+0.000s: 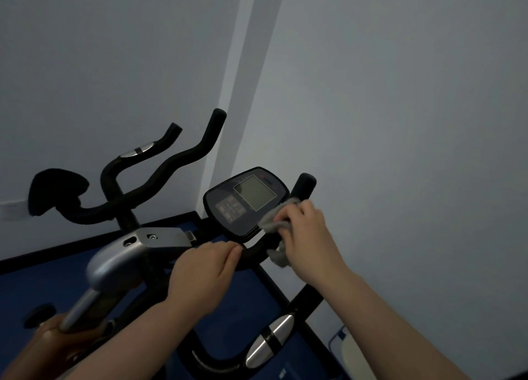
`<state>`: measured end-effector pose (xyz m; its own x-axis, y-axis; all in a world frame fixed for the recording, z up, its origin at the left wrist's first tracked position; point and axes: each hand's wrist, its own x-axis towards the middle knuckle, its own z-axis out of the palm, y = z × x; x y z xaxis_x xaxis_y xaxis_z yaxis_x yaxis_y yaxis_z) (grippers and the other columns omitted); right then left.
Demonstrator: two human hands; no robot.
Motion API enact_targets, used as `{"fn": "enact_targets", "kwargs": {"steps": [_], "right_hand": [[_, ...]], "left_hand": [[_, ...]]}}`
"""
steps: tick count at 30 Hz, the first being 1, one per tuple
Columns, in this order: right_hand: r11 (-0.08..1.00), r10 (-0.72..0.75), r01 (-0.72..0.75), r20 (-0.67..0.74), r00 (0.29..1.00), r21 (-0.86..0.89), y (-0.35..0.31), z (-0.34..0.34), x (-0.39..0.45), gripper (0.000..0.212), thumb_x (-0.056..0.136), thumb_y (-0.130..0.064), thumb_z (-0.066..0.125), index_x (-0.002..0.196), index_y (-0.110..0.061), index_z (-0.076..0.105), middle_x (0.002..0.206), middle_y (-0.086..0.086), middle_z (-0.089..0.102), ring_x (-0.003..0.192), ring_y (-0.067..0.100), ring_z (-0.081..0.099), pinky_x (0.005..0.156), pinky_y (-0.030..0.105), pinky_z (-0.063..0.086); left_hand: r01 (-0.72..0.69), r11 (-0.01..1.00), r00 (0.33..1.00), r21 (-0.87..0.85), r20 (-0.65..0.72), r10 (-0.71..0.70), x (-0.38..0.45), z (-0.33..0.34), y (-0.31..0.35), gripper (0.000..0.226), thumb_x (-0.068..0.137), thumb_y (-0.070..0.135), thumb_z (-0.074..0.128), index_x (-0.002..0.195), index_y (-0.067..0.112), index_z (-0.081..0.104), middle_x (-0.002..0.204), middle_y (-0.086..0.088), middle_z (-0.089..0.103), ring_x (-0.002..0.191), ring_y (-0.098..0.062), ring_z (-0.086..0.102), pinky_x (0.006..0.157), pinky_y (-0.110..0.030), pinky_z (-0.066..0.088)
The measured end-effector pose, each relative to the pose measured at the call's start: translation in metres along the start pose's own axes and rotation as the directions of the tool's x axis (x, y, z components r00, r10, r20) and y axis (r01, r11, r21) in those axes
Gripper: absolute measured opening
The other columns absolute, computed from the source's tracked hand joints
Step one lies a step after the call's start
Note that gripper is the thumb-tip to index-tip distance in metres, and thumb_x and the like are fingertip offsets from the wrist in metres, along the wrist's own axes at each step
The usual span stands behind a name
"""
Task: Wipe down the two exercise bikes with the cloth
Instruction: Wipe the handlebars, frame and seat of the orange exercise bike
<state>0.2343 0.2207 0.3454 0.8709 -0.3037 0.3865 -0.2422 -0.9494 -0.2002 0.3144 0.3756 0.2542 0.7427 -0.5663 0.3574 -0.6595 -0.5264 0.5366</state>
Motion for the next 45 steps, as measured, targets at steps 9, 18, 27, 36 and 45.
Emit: {"fn": "enact_targets", "kwargs": {"steps": [9, 18, 27, 36, 45], "right_hand": [[0.989, -0.043, 0.042, -0.007, 0.999, -0.141, -0.005, 0.010, 0.005, 0.021, 0.094, -0.017, 0.057, 0.115, -0.017, 0.055, 0.124, 0.001, 0.041, 0.112, 0.020, 0.038, 0.077, 0.024, 0.040], [0.992, 0.031, -0.045, -0.114, 0.993, -0.116, -0.018, 0.023, -0.001, 0.017, 0.097, -0.018, 0.054, 0.114, -0.017, 0.055, 0.122, 0.001, 0.043, 0.109, 0.016, 0.036, 0.077, 0.023, 0.041], [0.915, 0.253, -0.218, -0.062, 0.965, 0.340, -0.019, 0.019, -0.012, 0.007, 0.098, -0.018, 0.052, 0.099, -0.024, 0.055, 0.106, -0.006, 0.040, 0.106, 0.015, 0.050, 0.085, 0.022, 0.044], [0.902, 0.247, -0.199, -0.080, 0.966, 0.382, -0.035, 0.044, -0.028, 0.007, 0.097, -0.021, 0.055, 0.102, -0.021, 0.060, 0.105, -0.005, 0.044, 0.101, 0.015, 0.053, 0.086, 0.027, 0.046], [0.926, 0.109, -0.084, -0.048, 0.993, 0.368, -0.071, 0.070, -0.046, 0.007, 0.093, -0.025, 0.061, 0.100, -0.026, 0.063, 0.102, -0.011, 0.047, 0.093, 0.005, 0.049, 0.076, 0.012, 0.035]], "left_hand": [[-0.009, 1.000, 0.998, -0.007, -0.054, 0.009, -0.001, 0.003, -0.001, 0.035, 0.102, 0.041, 0.032, 0.100, 0.032, 0.066, 0.081, 0.013, 0.064, 0.077, -0.008, 0.059, 0.064, -0.028, 0.039], [-0.013, 1.000, 0.999, 0.002, -0.048, 0.013, 0.000, 0.003, -0.001, 0.037, 0.102, 0.041, 0.031, 0.104, 0.029, 0.066, 0.087, 0.009, 0.067, 0.082, -0.013, 0.060, 0.069, -0.030, 0.040], [0.101, 0.936, 0.946, -0.338, 0.324, 0.015, 0.004, -0.023, -0.032, 0.033, 0.103, 0.027, 0.044, 0.132, 0.037, 0.056, 0.122, 0.015, 0.061, 0.114, -0.003, 0.054, 0.102, -0.027, 0.041], [0.257, 0.895, 0.945, -0.365, 0.289, -0.153, -0.014, -0.039, -0.051, 0.029, 0.103, 0.024, 0.043, 0.126, 0.031, 0.061, 0.114, 0.007, 0.063, 0.104, -0.008, 0.057, 0.078, -0.012, 0.038], [0.131, 0.965, 0.922, -0.225, 0.387, -0.034, -0.053, -0.058, -0.071, 0.056, 0.103, 0.025, 0.043, 0.154, 0.032, 0.022, 0.156, 0.011, 0.030, 0.142, -0.006, 0.027, 0.118, -0.027, 0.022]]}}
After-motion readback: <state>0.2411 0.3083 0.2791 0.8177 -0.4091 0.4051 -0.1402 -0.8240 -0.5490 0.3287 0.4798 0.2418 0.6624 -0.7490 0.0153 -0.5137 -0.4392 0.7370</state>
